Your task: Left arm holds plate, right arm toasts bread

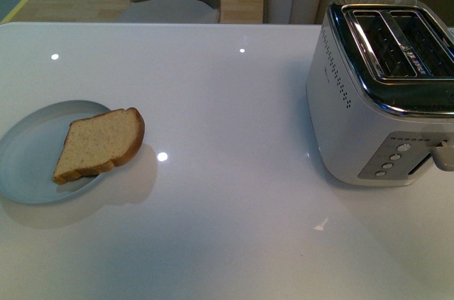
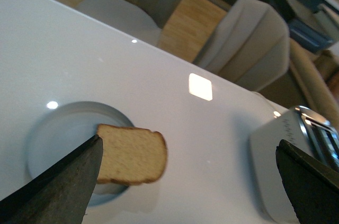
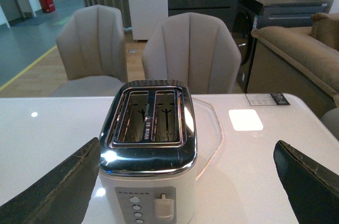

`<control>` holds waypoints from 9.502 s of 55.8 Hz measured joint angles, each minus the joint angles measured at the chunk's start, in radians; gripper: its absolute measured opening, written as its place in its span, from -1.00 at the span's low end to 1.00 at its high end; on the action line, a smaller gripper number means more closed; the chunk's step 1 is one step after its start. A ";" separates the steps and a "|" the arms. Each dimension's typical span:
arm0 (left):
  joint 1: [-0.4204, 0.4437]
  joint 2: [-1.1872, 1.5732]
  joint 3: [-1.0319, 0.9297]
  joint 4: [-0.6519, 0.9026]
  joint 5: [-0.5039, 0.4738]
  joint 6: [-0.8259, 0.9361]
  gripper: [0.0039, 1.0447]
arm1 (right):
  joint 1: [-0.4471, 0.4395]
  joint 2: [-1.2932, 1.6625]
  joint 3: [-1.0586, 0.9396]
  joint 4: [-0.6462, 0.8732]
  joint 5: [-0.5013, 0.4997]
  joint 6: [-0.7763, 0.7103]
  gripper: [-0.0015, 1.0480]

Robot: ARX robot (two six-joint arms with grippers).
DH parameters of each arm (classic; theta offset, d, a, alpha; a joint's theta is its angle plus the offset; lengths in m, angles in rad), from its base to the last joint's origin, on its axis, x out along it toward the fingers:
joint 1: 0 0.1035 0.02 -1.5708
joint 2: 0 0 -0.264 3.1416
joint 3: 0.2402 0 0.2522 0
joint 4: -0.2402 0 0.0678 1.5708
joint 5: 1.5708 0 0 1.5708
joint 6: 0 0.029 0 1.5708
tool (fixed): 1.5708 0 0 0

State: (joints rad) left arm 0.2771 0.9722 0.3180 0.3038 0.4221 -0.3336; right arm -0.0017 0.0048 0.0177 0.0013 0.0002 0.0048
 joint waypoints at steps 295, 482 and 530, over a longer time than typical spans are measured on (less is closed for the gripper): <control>-0.558 0.512 0.494 -0.258 -0.187 -0.320 -0.95 | 0.319 1.357 0.492 0.627 -0.256 0.876 -0.90; -0.540 0.498 0.463 -0.231 -0.160 -0.327 -0.95 | 0.009 1.003 0.304 0.665 0.003 0.031 0.43; -0.542 0.492 0.463 -0.238 -0.165 -0.325 -0.95 | 0.003 0.544 0.014 0.510 0.003 -0.001 -0.97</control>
State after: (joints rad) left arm -0.2646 1.4639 0.7807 0.0662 0.2569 -0.6586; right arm 0.0017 0.5491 0.0315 0.5114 0.0029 0.0036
